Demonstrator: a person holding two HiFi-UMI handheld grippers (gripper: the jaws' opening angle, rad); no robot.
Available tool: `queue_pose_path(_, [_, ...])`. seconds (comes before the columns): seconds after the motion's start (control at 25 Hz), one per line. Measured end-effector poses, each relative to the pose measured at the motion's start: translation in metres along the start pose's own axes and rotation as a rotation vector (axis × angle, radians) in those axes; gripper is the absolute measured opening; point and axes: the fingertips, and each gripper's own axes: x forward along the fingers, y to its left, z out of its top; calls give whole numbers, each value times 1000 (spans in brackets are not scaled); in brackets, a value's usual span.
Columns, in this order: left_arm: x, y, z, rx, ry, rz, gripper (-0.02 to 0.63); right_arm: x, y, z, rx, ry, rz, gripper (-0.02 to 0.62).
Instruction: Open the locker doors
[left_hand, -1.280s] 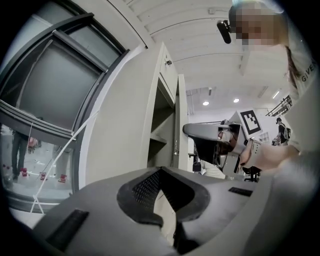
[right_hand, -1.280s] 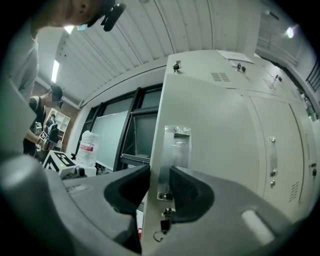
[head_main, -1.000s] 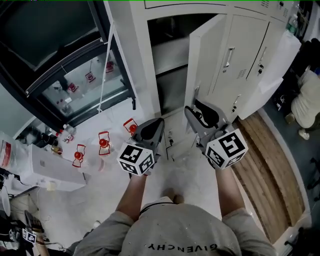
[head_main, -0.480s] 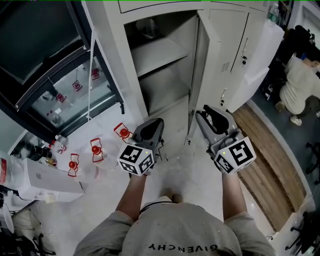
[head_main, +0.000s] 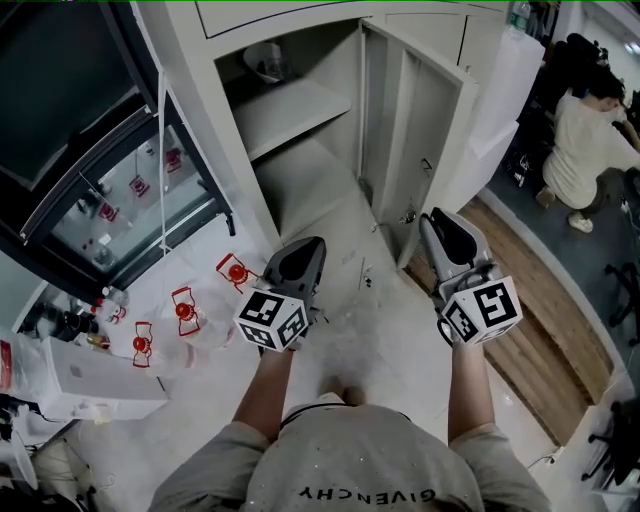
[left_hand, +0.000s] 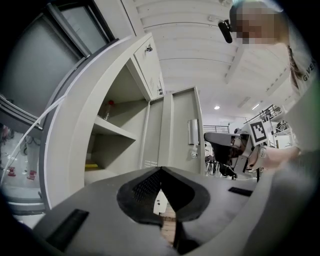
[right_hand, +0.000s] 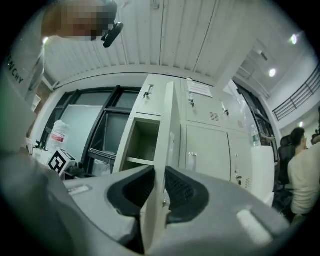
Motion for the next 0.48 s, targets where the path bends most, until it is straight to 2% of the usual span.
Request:
queue_pose_path(0.28, [3,-5,-3,-5,4,5,-2,-12,-43,-6,-36,24,-123,64])
queue_pose_path(0.32, [3,-6,-4,-5,5,5,-2,-14,-49,-7,-47,32,-146,58])
queue_pose_path(0.4, [2,-7,-5,-6,7,8,-2,-16,-59,-11,-64,51,-182,1])
queue_pose_path(0.48, [1,-7,-7,-7,10,15,-2,-16,-66,-16,-71,66,-202,2])
